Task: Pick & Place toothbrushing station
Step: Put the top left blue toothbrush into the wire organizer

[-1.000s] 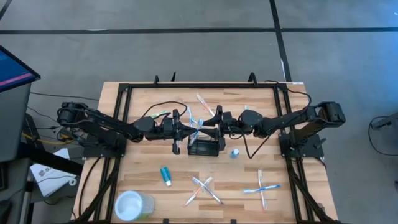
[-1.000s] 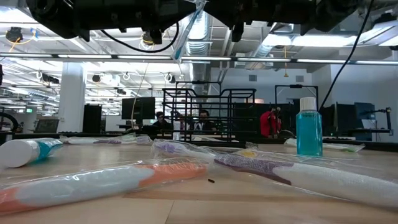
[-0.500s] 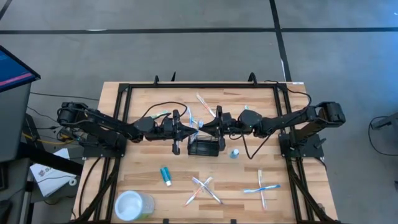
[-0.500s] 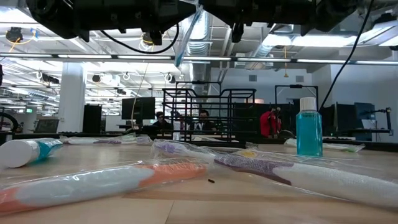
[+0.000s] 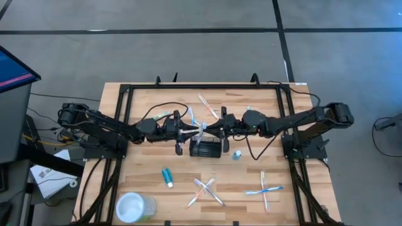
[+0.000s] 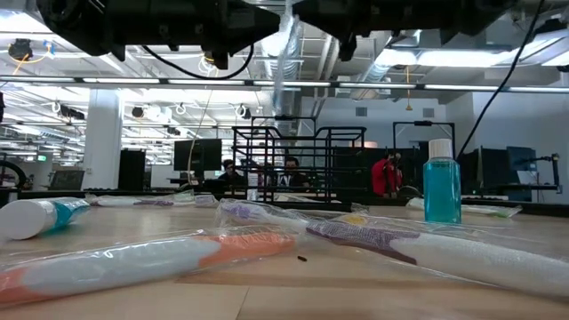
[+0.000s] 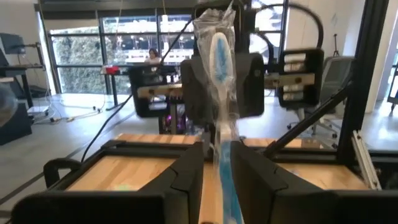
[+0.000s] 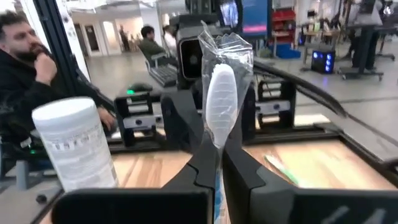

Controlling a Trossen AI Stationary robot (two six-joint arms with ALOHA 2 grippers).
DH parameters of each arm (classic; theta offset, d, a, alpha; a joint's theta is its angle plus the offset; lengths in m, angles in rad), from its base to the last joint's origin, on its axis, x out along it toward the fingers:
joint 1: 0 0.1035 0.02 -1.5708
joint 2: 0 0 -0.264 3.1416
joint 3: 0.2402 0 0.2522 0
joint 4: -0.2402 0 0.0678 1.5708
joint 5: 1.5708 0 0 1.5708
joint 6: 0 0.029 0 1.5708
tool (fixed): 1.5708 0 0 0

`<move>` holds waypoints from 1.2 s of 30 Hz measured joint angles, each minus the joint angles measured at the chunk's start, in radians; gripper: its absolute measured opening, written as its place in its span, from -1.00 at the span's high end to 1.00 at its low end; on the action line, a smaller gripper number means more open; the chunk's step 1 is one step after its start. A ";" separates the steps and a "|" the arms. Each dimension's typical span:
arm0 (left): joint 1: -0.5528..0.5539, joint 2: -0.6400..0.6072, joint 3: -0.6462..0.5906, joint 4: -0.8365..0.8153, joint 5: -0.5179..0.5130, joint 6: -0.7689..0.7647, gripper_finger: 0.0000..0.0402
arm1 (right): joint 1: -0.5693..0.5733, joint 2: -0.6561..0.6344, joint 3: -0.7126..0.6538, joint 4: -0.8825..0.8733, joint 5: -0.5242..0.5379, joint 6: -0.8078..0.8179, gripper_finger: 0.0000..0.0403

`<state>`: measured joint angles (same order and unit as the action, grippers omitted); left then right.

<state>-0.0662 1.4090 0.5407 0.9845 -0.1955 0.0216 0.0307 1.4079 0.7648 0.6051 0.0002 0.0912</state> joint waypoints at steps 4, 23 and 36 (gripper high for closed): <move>0.000 0.000 0.000 -0.047 -0.010 0.000 0.63 | 0.006 -0.074 -0.001 -0.082 0.005 -0.021 0.99; 0.000 0.000 0.000 -0.091 -0.025 -0.056 0.64 | 0.077 -0.201 -0.002 -0.400 0.191 -0.031 0.99; 0.000 0.000 0.000 -0.096 -0.025 -0.056 0.64 | 0.106 -0.203 -0.002 -0.457 0.271 -0.017 0.99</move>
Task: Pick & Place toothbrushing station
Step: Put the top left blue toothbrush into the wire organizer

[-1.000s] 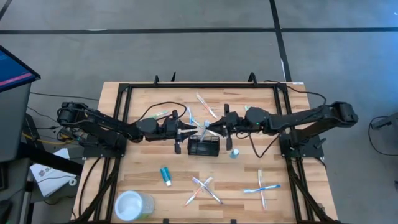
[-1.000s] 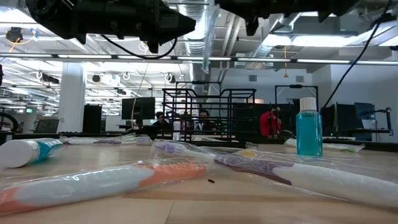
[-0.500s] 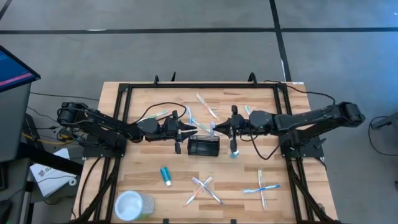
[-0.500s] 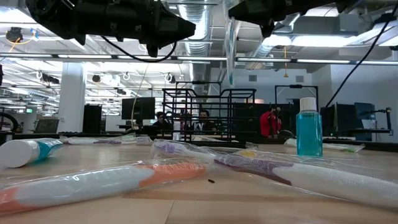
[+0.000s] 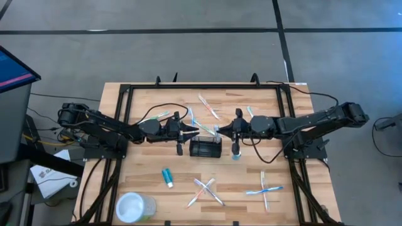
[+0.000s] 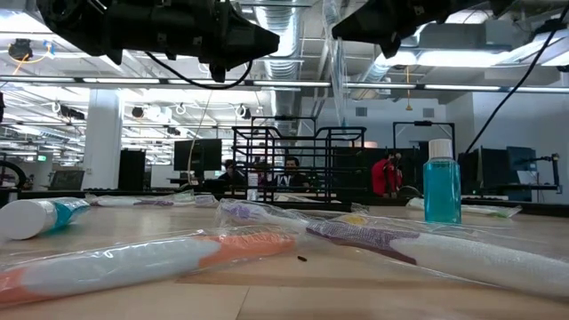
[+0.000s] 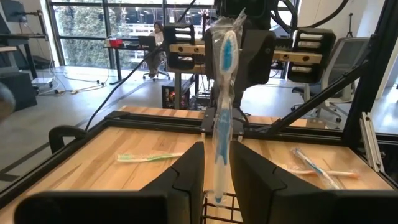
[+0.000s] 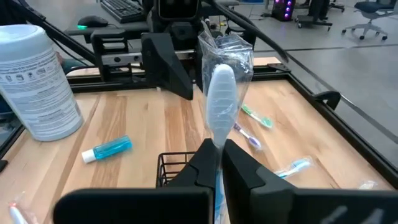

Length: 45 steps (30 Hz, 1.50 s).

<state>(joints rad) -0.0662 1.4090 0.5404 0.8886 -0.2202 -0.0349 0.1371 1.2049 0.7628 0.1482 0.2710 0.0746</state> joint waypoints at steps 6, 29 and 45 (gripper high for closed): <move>0.000 0.000 0.000 0.000 0.000 0.000 0.64 | -0.001 0.000 -0.010 -0.005 0.002 0.005 0.99; 0.000 0.000 0.000 0.001 0.000 0.000 0.64 | -0.034 -0.016 -0.250 0.312 -0.010 0.067 0.99; 0.000 0.000 0.000 0.002 -0.008 0.003 0.64 | -0.035 0.149 -0.249 0.429 -0.009 0.057 0.95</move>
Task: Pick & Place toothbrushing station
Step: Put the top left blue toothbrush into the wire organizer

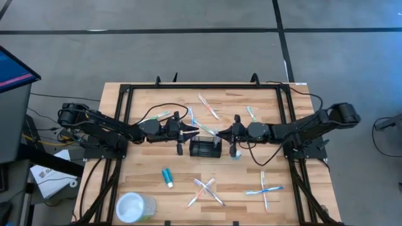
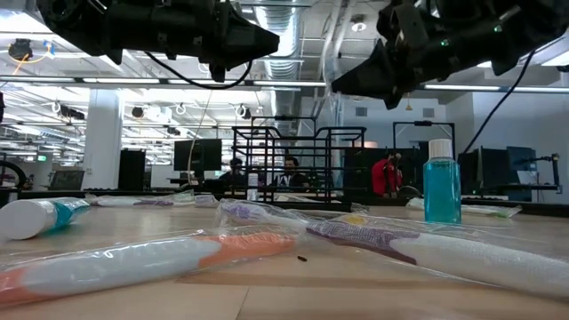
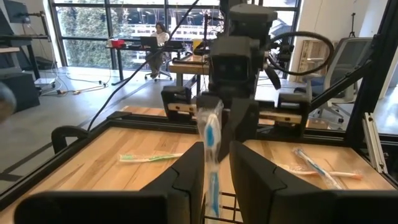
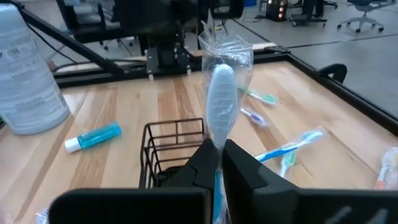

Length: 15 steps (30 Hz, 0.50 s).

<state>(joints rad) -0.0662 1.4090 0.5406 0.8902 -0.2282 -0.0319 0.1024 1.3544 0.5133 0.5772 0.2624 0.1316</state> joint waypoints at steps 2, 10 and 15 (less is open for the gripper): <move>0.000 0.000 0.000 0.000 0.000 0.000 0.64 | -0.003 0.012 0.000 0.012 0.000 0.000 0.94; 0.000 0.000 0.000 0.000 0.000 0.000 0.64 | -0.004 0.011 -0.063 0.108 0.001 0.037 0.95; 0.000 0.000 0.000 0.000 0.000 0.001 0.64 | 0.003 0.011 -0.105 0.172 0.000 0.053 0.88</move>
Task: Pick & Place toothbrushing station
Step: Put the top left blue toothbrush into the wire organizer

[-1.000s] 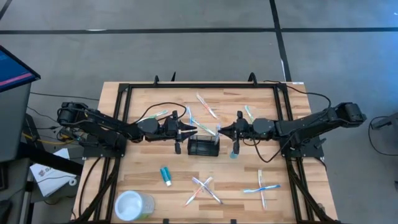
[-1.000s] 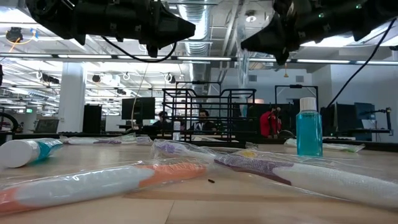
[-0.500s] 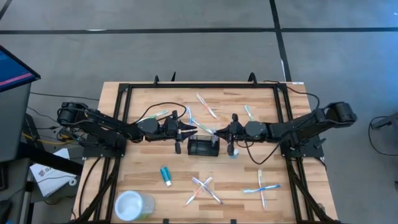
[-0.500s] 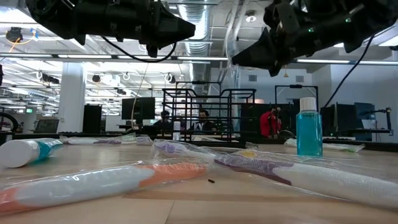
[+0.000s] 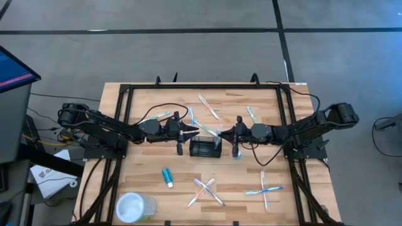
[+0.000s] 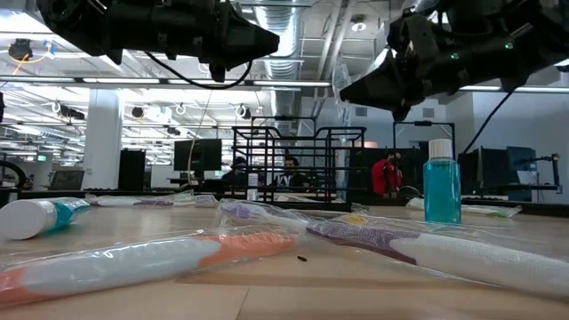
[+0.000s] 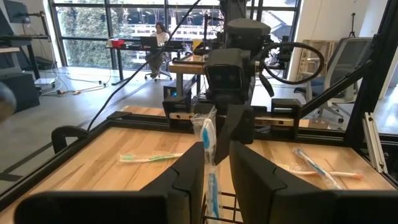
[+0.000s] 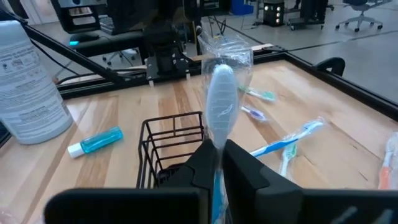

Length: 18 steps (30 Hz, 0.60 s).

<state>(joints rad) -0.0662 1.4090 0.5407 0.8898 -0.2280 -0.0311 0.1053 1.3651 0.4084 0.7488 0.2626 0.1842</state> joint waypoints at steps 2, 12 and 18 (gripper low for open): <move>0.000 0.000 0.000 0.000 0.000 0.000 0.64 | 0.002 0.000 0.000 -0.007 -0.001 -0.004 0.84; 0.000 0.000 0.000 0.000 -0.012 0.000 0.64 | 0.006 0.000 0.000 0.002 0.000 -0.014 0.66; 0.000 0.000 0.000 -0.022 -0.013 0.000 0.64 | 0.015 0.000 0.000 0.000 -0.001 -0.028 0.45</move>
<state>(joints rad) -0.0662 1.4086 0.5407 0.8675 -0.2405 -0.0311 0.1207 1.3651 0.4080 0.7490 0.2619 0.1562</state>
